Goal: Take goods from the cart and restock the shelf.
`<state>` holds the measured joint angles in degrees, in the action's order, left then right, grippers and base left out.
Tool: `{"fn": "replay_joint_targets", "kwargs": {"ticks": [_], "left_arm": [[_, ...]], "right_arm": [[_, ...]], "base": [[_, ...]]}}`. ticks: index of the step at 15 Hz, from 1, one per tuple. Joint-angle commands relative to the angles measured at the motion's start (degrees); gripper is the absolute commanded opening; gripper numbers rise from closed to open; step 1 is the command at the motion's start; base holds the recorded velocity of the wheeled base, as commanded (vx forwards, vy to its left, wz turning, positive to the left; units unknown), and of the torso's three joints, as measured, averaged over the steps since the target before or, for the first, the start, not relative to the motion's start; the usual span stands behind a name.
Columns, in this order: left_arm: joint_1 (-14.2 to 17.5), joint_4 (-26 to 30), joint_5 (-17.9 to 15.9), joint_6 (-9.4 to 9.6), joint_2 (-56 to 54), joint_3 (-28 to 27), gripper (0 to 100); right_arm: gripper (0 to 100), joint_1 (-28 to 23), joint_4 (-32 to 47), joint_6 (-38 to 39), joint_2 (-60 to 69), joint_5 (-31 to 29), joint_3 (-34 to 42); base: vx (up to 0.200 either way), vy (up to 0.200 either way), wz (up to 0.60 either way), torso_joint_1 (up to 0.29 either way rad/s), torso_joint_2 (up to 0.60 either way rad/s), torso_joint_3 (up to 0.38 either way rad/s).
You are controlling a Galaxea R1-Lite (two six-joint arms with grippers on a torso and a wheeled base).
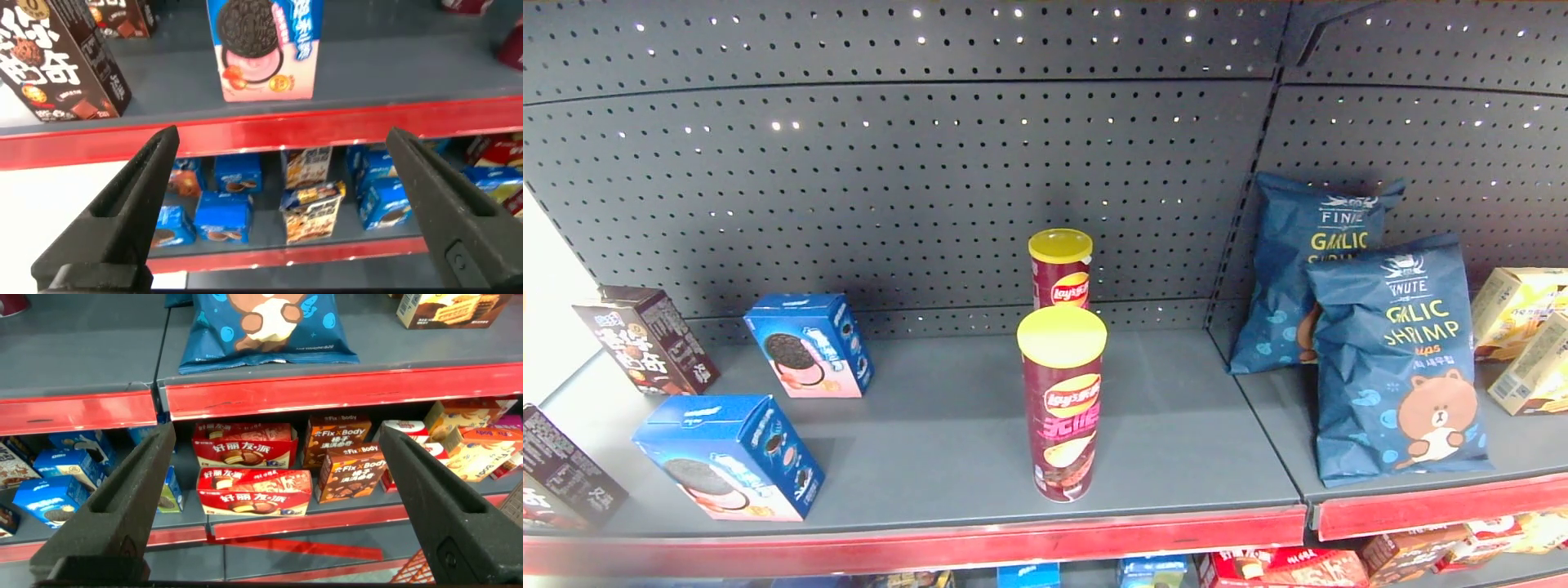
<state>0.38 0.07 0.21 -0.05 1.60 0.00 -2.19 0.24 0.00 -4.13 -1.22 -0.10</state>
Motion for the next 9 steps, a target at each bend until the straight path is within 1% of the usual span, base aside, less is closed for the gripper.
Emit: {"fn": "replay_joint_targets", "kwargs": {"ticks": [1, 9], "left_arm": [[-0.29, -0.07, 0.23, -0.21, -1.60, 0.00, 100], [-0.29, 0.10, 0.32, -0.30, -1.51, 0.00, 100]], "right_arm": [[100, 0.00, 0.02, 0.00, -0.09, -0.01, 0.01], [100, 0.00, 0.02, 0.00, -0.09, -0.01, 0.01]], "base": [[0.000, 0.000, 0.00, 0.000, 0.00, 0.000], [0.000, 0.000, 0.00, 0.000, 0.00, 0.000]]}}
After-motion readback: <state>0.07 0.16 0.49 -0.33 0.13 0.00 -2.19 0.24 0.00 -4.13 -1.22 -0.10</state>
